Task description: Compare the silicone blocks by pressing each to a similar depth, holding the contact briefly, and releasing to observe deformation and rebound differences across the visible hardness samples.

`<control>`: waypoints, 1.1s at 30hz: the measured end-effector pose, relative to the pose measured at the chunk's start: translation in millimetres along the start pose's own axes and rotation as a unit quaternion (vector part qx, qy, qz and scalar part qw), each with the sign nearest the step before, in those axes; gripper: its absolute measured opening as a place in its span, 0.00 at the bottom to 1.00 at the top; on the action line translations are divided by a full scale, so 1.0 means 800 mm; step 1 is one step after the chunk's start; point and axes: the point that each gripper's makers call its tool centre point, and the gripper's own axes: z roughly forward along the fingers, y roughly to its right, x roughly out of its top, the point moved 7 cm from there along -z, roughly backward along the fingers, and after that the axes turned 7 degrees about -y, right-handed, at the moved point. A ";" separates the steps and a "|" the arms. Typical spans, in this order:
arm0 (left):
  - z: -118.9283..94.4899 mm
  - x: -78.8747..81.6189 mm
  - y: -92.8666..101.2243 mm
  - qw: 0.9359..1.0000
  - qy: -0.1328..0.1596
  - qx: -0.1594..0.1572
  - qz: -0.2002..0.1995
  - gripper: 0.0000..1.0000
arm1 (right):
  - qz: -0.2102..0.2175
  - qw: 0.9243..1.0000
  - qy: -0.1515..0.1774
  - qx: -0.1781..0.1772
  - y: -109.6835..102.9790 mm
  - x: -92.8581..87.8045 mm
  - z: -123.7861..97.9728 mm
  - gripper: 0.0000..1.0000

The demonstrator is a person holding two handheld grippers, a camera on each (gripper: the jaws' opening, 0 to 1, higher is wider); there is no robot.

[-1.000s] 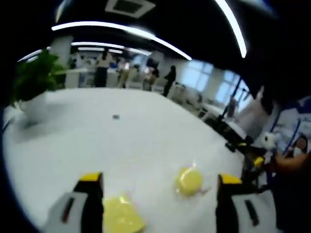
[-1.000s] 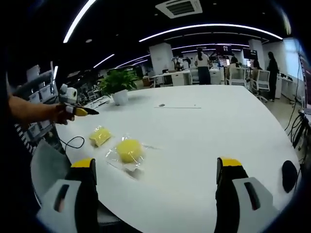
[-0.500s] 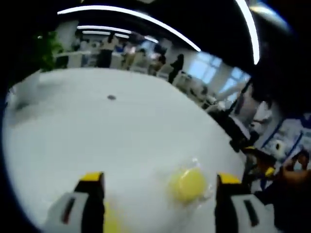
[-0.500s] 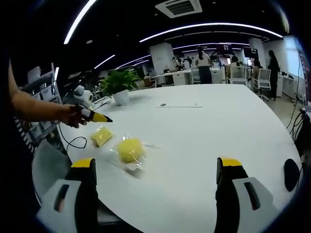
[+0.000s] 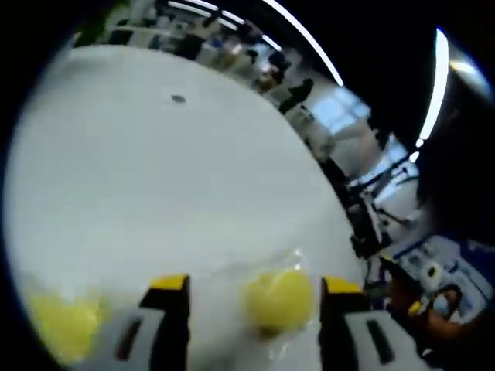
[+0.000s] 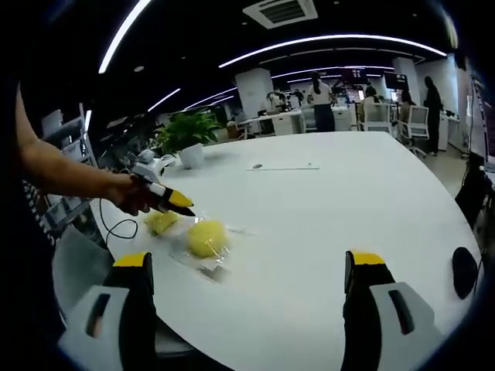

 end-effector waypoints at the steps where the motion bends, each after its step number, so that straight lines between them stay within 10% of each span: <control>1: 0.003 0.000 -0.003 1.000 -0.001 -0.003 -0.009 0.62 | 0.000 1.000 0.000 -0.001 0.000 0.000 0.000 0.96; 21: 0.032 -0.004 -0.012 0.999 -0.025 0.015 -0.034 0.02 | 0.004 1.000 -0.012 -0.004 0.007 -0.005 -0.007 0.96; 33: 0.035 -0.003 -0.009 0.999 -0.018 0.035 -0.035 0.00 | 0.007 1.000 -0.008 -0.004 0.007 -0.003 -0.007 0.96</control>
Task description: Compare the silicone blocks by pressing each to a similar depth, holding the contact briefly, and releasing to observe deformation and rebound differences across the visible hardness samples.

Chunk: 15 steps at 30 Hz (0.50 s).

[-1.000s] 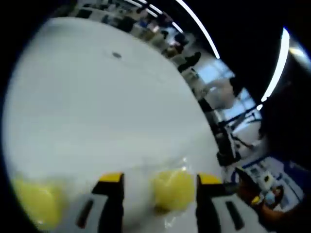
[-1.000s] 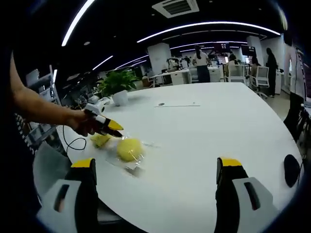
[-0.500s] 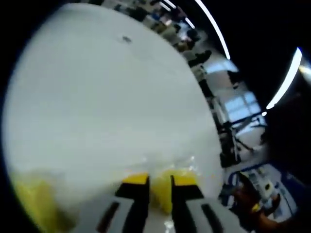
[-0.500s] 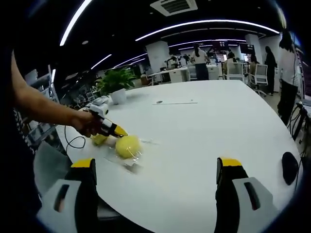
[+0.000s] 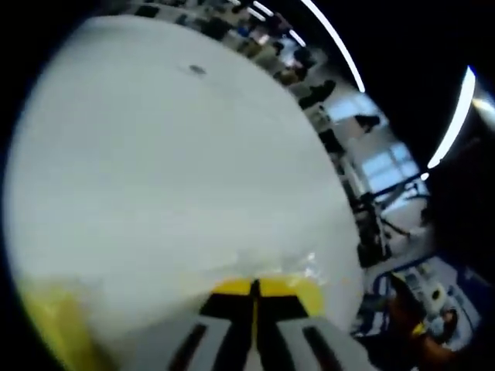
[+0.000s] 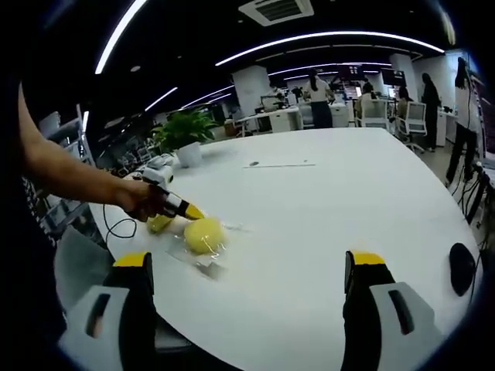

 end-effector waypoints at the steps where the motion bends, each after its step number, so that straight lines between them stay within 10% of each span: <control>1: 0.000 0.000 -0.001 1.000 0.000 0.001 0.001 0.00 | 0.000 1.000 0.000 0.000 0.000 0.000 0.000 0.96; 15: 0.000 -0.002 -0.002 0.999 -0.002 0.007 -0.033 0.00 | -0.002 1.000 -0.003 0.000 0.001 -0.001 -0.001 0.96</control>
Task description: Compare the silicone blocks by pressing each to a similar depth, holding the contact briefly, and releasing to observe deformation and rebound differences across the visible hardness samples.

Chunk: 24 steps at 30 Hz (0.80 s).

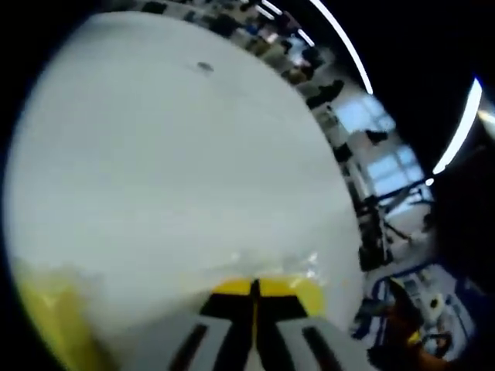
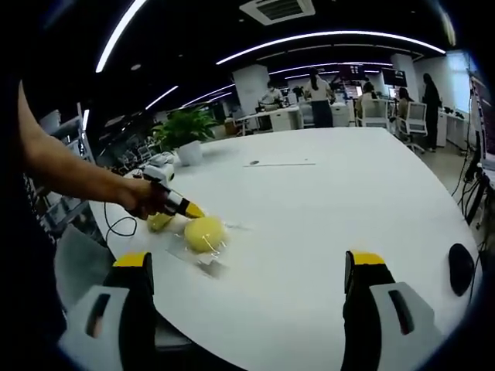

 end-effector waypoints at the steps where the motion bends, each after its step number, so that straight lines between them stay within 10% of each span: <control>1: 0.000 -0.001 0.002 1.000 0.007 0.002 0.010 0.00 | 0.000 1.000 0.000 0.000 0.000 0.000 0.000 0.96; 9: -0.013 -0.003 0.035 0.987 0.070 -0.013 0.145 0.00 | 0.000 1.000 0.001 0.005 -0.003 0.003 0.003 0.96; 24: -0.049 0.005 0.099 0.961 0.107 -0.015 0.253 0.00 | -0.002 1.000 0.014 0.015 -0.011 0.016 0.006 0.96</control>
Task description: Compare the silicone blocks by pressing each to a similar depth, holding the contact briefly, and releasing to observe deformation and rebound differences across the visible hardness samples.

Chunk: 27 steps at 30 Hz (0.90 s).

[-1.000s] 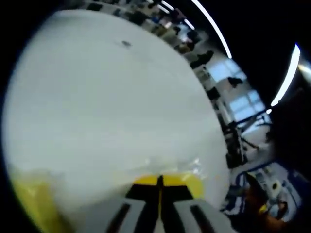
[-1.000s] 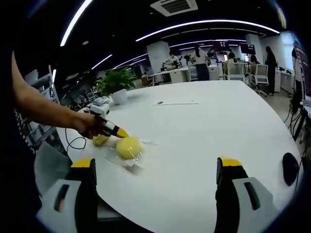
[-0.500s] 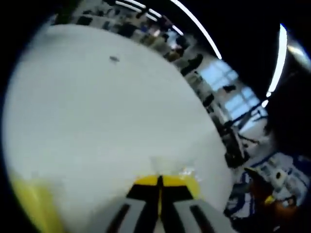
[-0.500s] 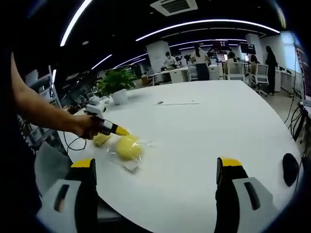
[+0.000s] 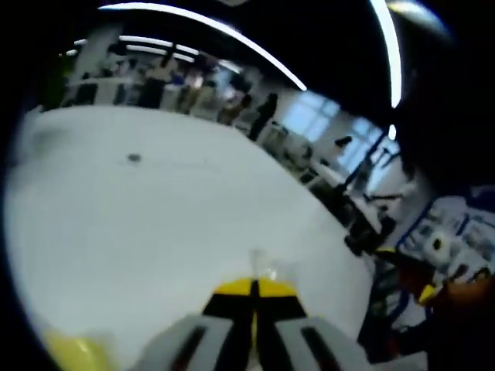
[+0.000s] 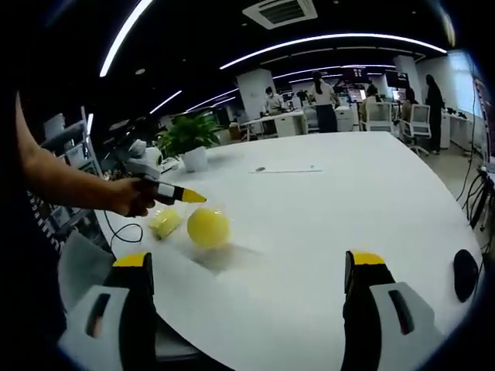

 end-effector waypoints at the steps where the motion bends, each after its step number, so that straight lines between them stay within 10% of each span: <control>1: -0.002 0.003 0.002 1.000 0.001 -0.002 0.005 0.00 | 0.000 1.000 0.001 0.000 0.000 0.001 0.000 0.96; 27: -0.067 0.050 0.053 0.995 0.040 -0.028 0.092 0.00 | 0.010 0.999 0.039 0.030 -0.019 0.033 0.020 0.96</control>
